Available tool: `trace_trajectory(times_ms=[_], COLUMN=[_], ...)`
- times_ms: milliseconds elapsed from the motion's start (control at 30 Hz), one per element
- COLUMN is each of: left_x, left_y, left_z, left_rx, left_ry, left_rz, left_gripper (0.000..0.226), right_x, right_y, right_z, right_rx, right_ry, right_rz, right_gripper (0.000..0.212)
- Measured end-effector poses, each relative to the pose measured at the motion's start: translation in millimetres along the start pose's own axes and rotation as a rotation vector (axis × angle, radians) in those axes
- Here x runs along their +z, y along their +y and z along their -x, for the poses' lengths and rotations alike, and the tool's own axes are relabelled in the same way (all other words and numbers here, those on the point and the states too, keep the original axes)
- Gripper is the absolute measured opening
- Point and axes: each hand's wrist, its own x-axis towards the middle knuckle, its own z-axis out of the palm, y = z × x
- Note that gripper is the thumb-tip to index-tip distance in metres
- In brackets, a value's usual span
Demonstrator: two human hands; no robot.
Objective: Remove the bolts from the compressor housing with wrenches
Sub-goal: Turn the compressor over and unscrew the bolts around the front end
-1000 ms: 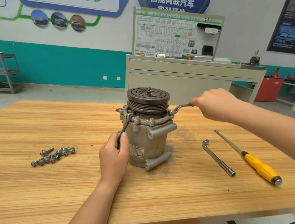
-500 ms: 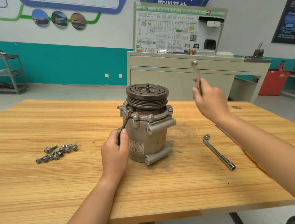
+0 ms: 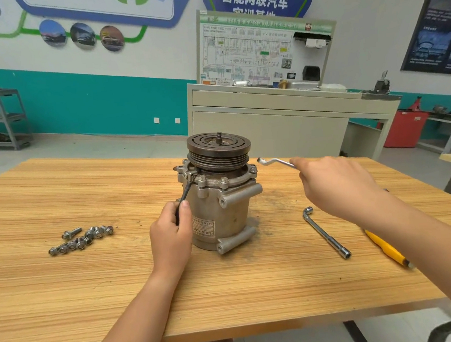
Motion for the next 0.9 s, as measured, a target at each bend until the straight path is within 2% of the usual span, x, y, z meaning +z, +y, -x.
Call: trace_trajectory(times_ms=[133, 267, 400, 467, 567, 700, 800, 900], left_x=[-0.4, -0.3, -0.7, -0.9, -1.2, -0.8, 0.1, 3.1], left_y=[1.3, 1.8, 3.2, 3.8, 3.2, 3.7, 4.4, 4.3], left_z=[0.0, 0.2, 0.5, 0.3, 1.3, 1.4, 1.6, 3.3], left_rx=[-0.003, -0.013, -0.018, -0.014, -0.007, -0.016, -0.008, -0.002], left_ry=[-0.004, -0.008, -0.008, -0.009, -0.014, -0.017, -0.010, 0.001], left_rz=[-0.003, -0.006, -0.010, -0.013, -0.011, -0.006, -0.013, -0.005], left_gripper=[0.039, 0.040, 0.039, 0.039, 0.039, 0.038, 0.039, 0.040], right_x=[-7.4, -16.5, -20.5, -19.8, -22.3, -8.3, 19.4, 56.6], right_y=[-6.3, -25.5, -53.5, -53.3, -27.0, 17.3, 23.4, 9.5], right_z=[1.3, 3.3, 9.8, 7.0, -10.6, -42.0, -61.8, -83.4], right_rx=[-0.010, -0.079, -0.133, -0.158, -0.248, -0.362, -0.360, -0.353], right_ry=[-0.038, -0.087, -0.190, -0.194, -0.112, -0.045, 0.019, 0.253], right_rz=[0.011, 0.152, 0.269, 0.310, 0.363, 0.382, 0.222, -0.011], right_gripper=[0.040, 0.042, 0.059, 0.057, 0.041, 0.040, 0.031, 0.022])
